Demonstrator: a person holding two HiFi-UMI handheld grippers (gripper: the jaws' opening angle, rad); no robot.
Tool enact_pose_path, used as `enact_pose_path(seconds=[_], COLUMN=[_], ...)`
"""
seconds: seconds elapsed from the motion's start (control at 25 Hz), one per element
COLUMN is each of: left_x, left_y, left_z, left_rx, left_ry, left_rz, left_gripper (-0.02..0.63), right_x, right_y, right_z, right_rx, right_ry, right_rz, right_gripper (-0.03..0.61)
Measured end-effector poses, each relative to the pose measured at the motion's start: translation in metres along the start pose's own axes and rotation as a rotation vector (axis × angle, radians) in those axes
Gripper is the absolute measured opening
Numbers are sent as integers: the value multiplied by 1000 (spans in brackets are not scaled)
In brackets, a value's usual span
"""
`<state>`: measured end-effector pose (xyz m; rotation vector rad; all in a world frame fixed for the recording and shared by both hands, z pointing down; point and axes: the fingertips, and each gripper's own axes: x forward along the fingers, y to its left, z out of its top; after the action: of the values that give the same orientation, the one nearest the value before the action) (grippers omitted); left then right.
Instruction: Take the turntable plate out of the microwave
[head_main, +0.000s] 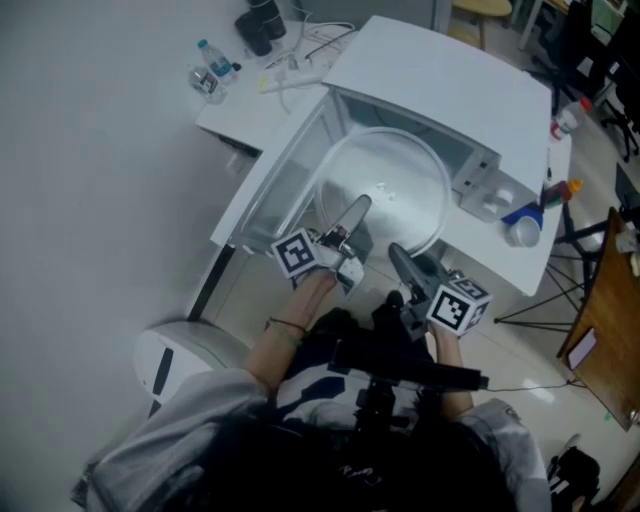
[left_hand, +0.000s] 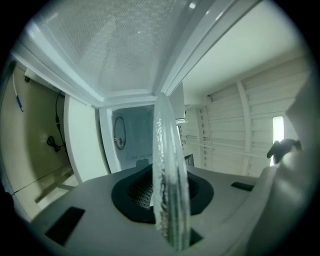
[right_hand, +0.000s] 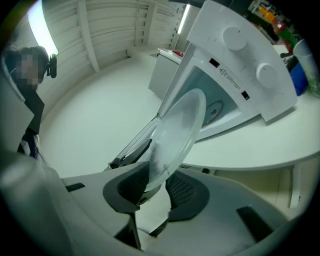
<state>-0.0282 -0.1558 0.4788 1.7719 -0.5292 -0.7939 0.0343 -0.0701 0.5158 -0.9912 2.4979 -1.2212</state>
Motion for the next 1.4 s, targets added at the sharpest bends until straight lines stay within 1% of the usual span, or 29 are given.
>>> enact_pose_path(seconds=[0.2,0.44,0.68,0.8,1.0,1.16,1.28,1.4], left_x=[-36,-81,-102,-102,-97,-100,-102,-99], left_y=[-18,-26,-32,-34,-43,-52,-53,-50], left_z=[0,-8,-25,-33,-43,-53,-55,-58], left_rx=[-6,-39,-72,-72,-57,-88,-77,-65], left_ry=[63,98,122,117,95,45,16,5], left_rz=[-39,-49,-57,-71,-80,-62,-50,-40], left_gripper=[58,58,58,58,58,58,58,58], right_x=[0,-4,-19,-28,-42,-54,-58,-61], right_y=[34,63,78,78,78,84,82,77], right_z=[-32,-72,-92,-93,-86,-83,-83,-82], right_rx=[-11,-6,-3,-10,-18,-37,-40,-32], right_ry=[-52,-75,-78,-71,-67,-35,-15,-6], right_rz=[-33,-75,-111,-112,-89,-68,-44,-33], right_gripper=[106,106,106,106,106,104,106,106])
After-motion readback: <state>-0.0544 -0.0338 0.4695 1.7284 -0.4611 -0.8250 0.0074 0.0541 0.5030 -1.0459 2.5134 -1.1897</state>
